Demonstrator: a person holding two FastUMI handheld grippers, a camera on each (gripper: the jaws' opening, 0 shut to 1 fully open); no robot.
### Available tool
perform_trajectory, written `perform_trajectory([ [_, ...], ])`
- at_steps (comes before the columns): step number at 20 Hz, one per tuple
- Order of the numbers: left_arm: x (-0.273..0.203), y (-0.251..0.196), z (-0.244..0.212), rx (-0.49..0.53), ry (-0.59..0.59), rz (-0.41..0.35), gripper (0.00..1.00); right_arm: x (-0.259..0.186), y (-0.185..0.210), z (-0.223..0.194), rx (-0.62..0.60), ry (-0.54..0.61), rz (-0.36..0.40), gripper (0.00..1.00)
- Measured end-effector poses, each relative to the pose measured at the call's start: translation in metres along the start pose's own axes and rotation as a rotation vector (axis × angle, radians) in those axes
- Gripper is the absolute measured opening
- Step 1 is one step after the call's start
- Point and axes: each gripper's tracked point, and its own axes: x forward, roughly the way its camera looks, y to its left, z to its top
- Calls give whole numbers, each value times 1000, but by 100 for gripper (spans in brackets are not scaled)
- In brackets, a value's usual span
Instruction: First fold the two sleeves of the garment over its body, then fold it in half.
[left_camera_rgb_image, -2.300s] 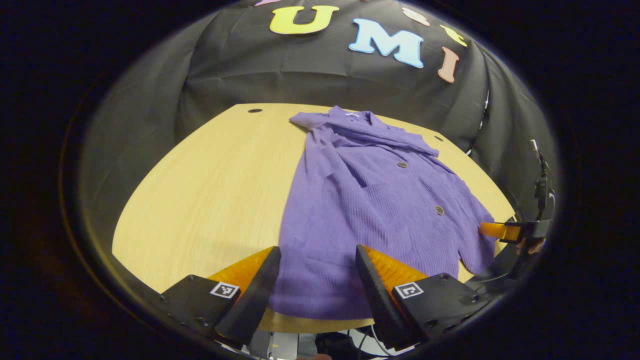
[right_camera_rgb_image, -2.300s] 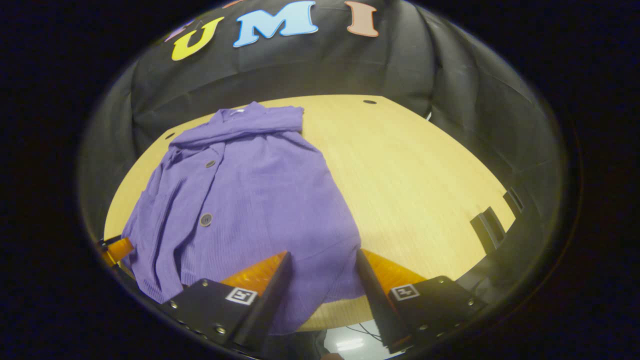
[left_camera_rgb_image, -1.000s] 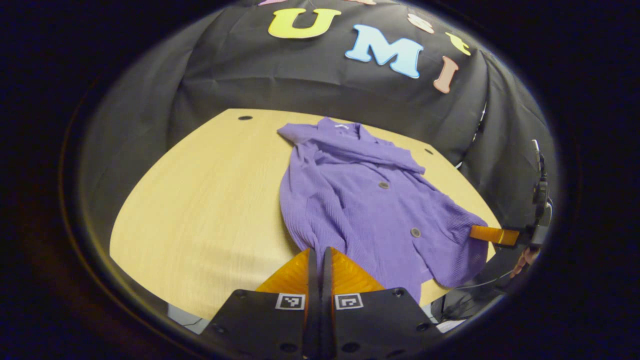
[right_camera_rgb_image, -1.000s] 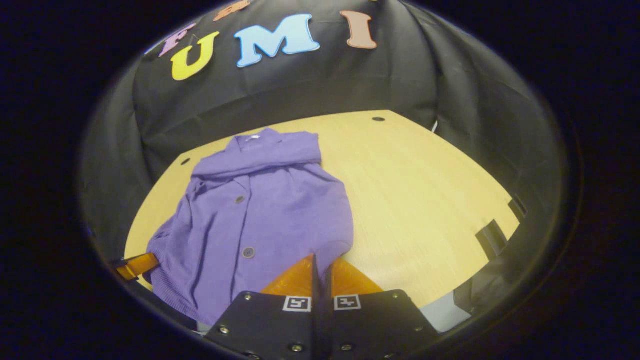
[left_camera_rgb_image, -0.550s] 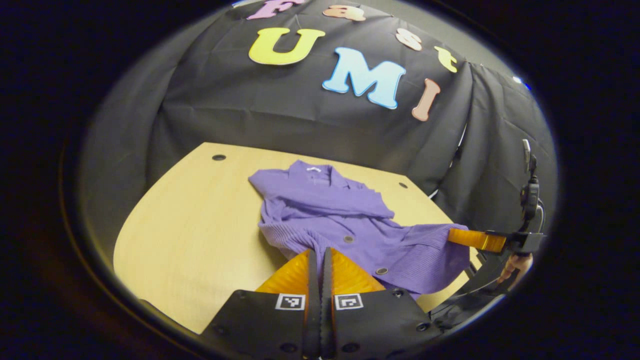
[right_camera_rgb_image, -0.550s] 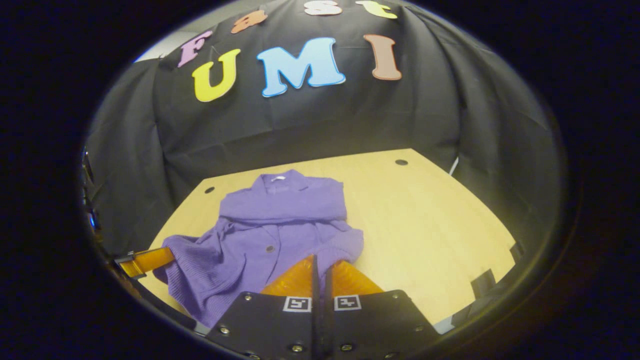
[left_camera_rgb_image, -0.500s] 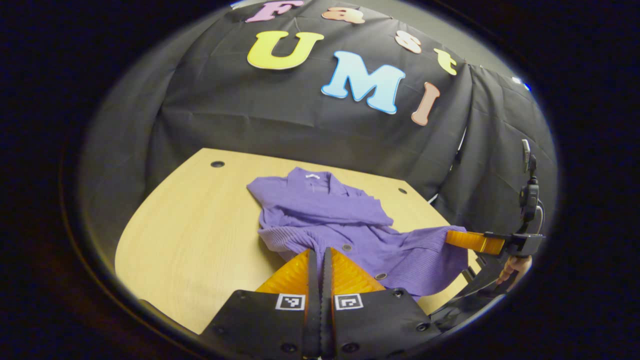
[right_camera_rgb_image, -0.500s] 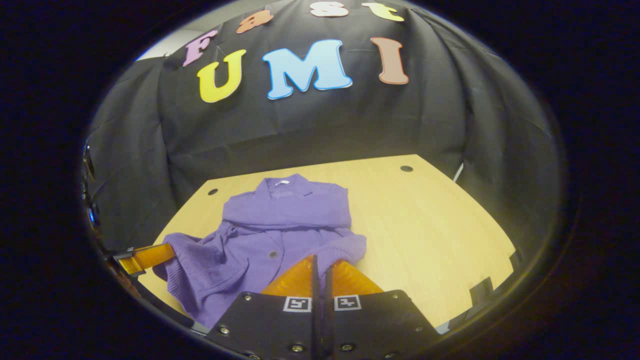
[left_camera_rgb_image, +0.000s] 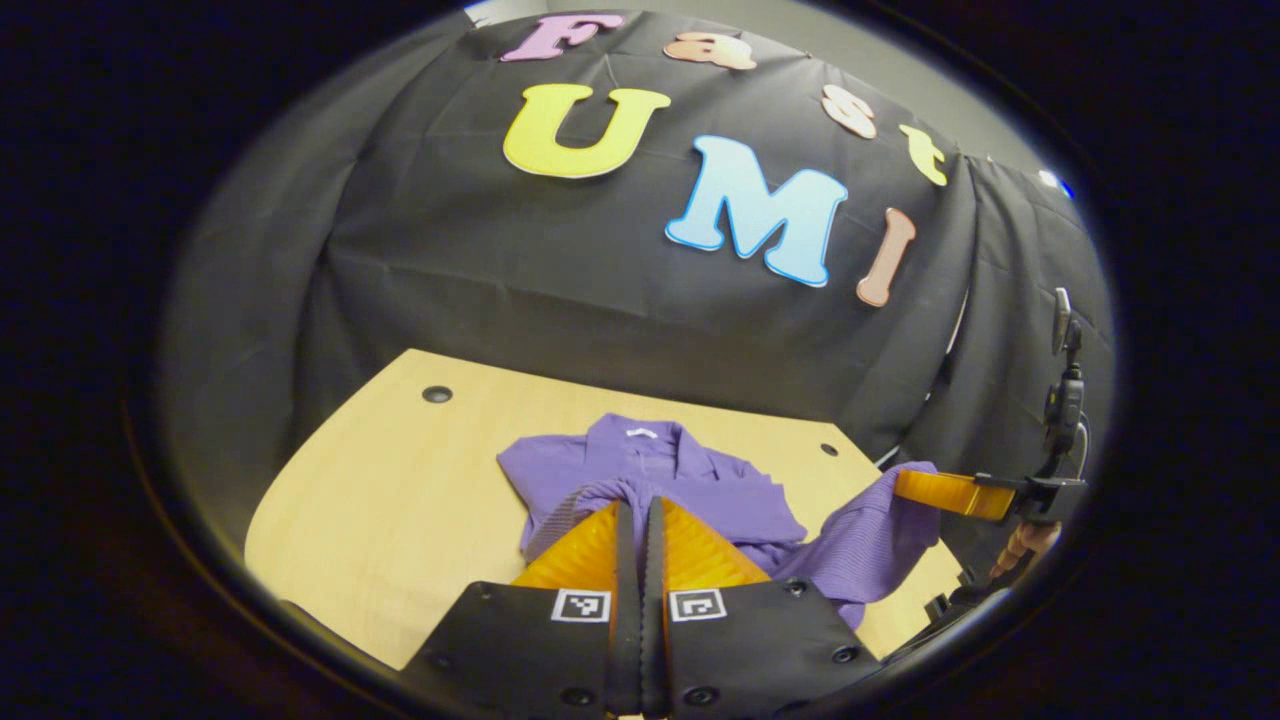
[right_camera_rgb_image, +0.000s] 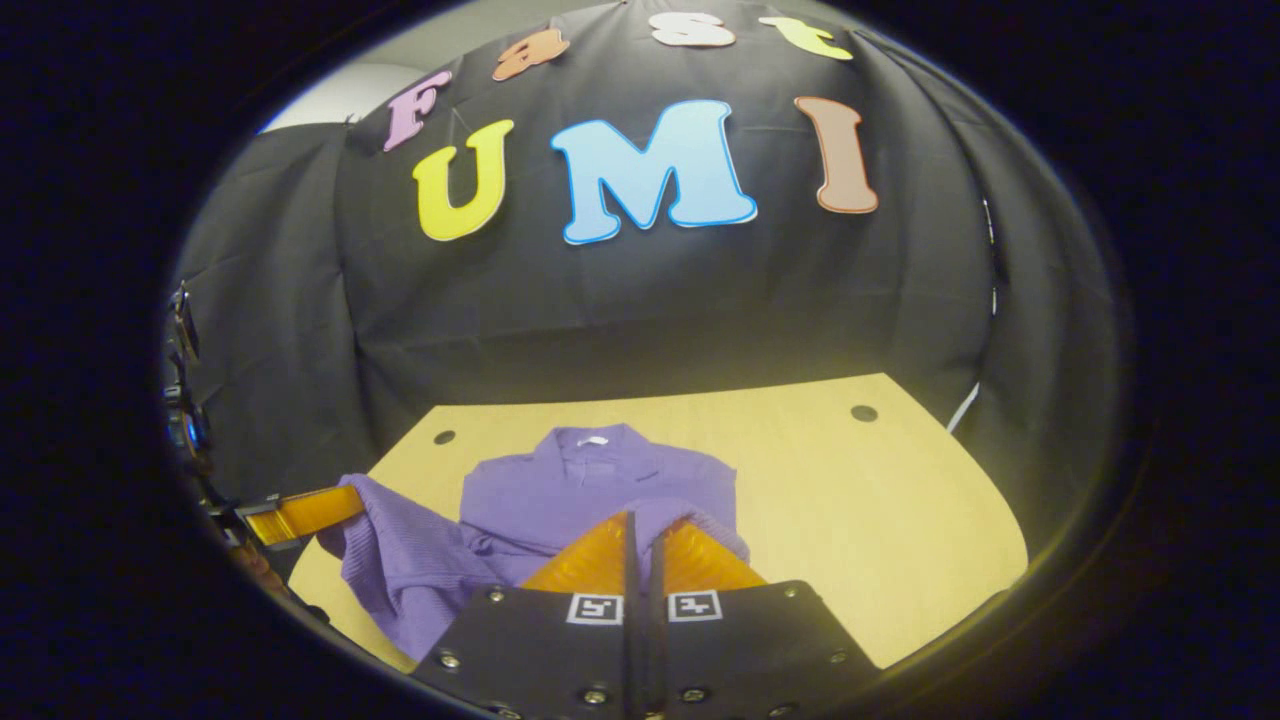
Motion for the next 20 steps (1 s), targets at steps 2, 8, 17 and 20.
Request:
perform_trajectory([
  [2, 22, 3, 15, -5, -14, 10, 7, 20, -5, 13, 11, -3, 17, 2],
  [8, 92, 29, 56, -15, -44, 70, 7, 86, -34, 43, 63, 3, 16, 2],
  [17, 200, 71, 77, -48, -62, 155, 7, 194, -62, 60, 95, 50, 35, 2],
  [20, 233, 84, 76, -57, -66, 179, 7, 226, -70, 54, 78, 67, 22, 2],
])
